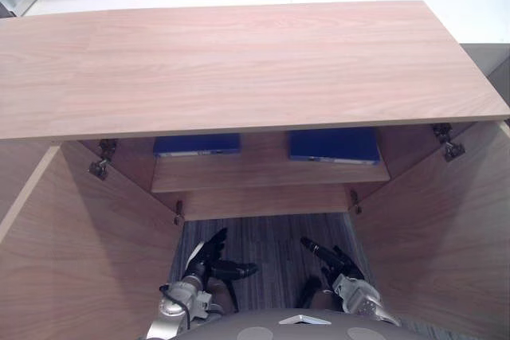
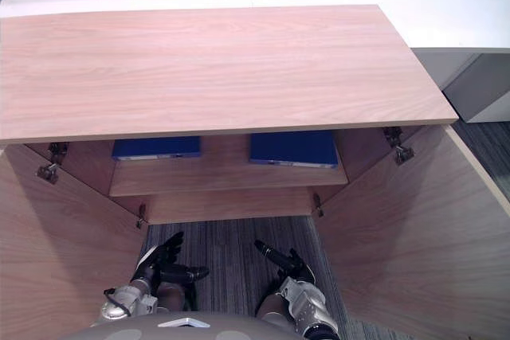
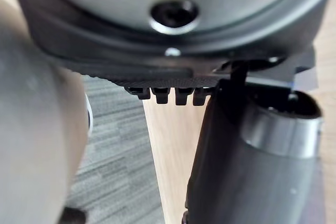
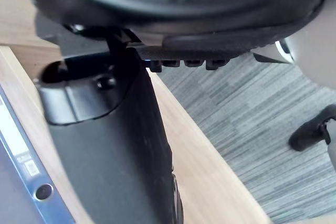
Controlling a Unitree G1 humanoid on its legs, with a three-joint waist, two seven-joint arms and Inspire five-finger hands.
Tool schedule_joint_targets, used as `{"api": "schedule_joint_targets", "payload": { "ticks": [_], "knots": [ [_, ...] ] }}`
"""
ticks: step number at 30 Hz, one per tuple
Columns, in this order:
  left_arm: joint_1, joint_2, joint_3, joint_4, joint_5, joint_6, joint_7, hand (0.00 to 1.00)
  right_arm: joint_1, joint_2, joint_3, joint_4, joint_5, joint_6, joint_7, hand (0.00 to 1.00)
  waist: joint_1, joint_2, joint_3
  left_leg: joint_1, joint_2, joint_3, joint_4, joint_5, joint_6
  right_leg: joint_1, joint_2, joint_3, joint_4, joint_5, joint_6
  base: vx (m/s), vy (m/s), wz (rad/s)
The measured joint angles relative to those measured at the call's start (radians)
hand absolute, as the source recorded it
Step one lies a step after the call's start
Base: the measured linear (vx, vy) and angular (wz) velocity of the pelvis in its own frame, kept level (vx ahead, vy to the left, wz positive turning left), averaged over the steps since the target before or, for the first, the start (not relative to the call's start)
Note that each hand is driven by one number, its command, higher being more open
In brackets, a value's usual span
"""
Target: Walk over to the cabinet, pick up the folder, carry it to the office cabinet, place the folder inside the office cabinet, then close the office cabinet door
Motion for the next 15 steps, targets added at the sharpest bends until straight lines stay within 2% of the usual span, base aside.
{"api": "schedule_joint_targets", "payload": {
  "ticks": [4, 6, 9, 15],
  "knots": [
    [-0.038, -0.016, 0.061, 0.096, 0.035, -0.014, 0.035, 1.0, 0.0, -0.008, 0.001, 0.028, -0.064, -0.003, 0.006, 0.0, -0.007, 0.002, -0.014, 0.042, -0.026, -0.016, -0.087, 0.039, 0.003, 0.054, 0.026, -0.019, -0.103, 0.046, 0.004, 0.1, 0.018, 0.11],
    [-0.073, -0.034, 0.129, 0.174, 0.08, -0.018, 0.081, 1.0, 0.005, -0.008, 0.022, 0.03, -0.109, -0.003, 0.007, 0.0, -0.009, -0.001, -0.018, 0.067, -0.03, -0.017, -0.119, 0.047, 0.004, 0.085, 0.041, -0.02, -0.154, 0.066, 0.002, 0.09, -0.01, -0.02],
    [-0.074, -0.039, 0.174, 0.203, 0.087, -0.02, 0.132, 1.0, 0.018, -0.007, 0.051, 0.028, -0.142, -0.005, 0.011, 0.0, -0.01, -0.011, -0.03, 0.097, -0.033, -0.018, -0.147, 0.049, 0.002, 0.107, 0.052, -0.013, -0.179, 0.069, 0.001, 0.09, -0.034, -0.08],
    [-0.079, -0.049, 0.249, 0.253, 0.063, -0.019, 0.178, 1.0, 0.037, -0.01, 0.099, 0.023, -0.161, -0.016, 0.01, 0.0, -0.012, -0.02, -0.039, 0.145, -0.034, -0.002, -0.193, 0.052, -0.001, 0.135, 0.067, 0.009, -0.22, 0.078, 0.003, 0.05, -0.005, -0.11]
  ]
}}
